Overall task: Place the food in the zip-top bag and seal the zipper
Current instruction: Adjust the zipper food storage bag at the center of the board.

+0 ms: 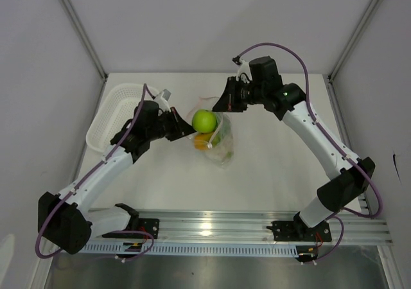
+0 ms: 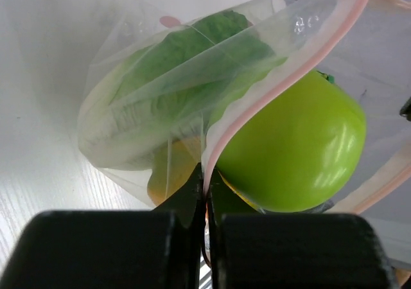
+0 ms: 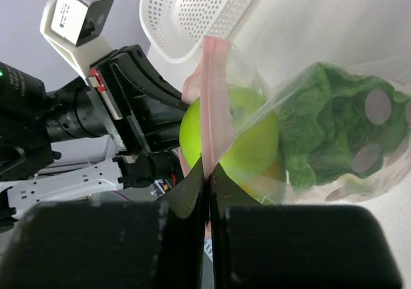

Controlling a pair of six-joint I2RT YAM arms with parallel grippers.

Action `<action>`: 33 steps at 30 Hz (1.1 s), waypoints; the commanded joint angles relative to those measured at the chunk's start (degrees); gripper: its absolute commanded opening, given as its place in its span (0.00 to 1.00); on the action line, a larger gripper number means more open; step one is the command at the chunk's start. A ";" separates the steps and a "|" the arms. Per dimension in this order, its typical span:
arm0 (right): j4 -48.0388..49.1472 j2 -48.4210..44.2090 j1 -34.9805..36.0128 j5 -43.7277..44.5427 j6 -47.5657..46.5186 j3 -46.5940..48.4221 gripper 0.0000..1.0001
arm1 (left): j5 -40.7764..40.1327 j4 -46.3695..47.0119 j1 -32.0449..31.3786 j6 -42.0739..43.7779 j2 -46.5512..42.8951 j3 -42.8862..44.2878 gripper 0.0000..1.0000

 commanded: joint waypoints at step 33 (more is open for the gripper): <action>1.74 0.09 -0.87 7.78 -9.69 0.37 0.02 | 8.12 4.59 -6.11 0.96 -5.28 6.53 0.00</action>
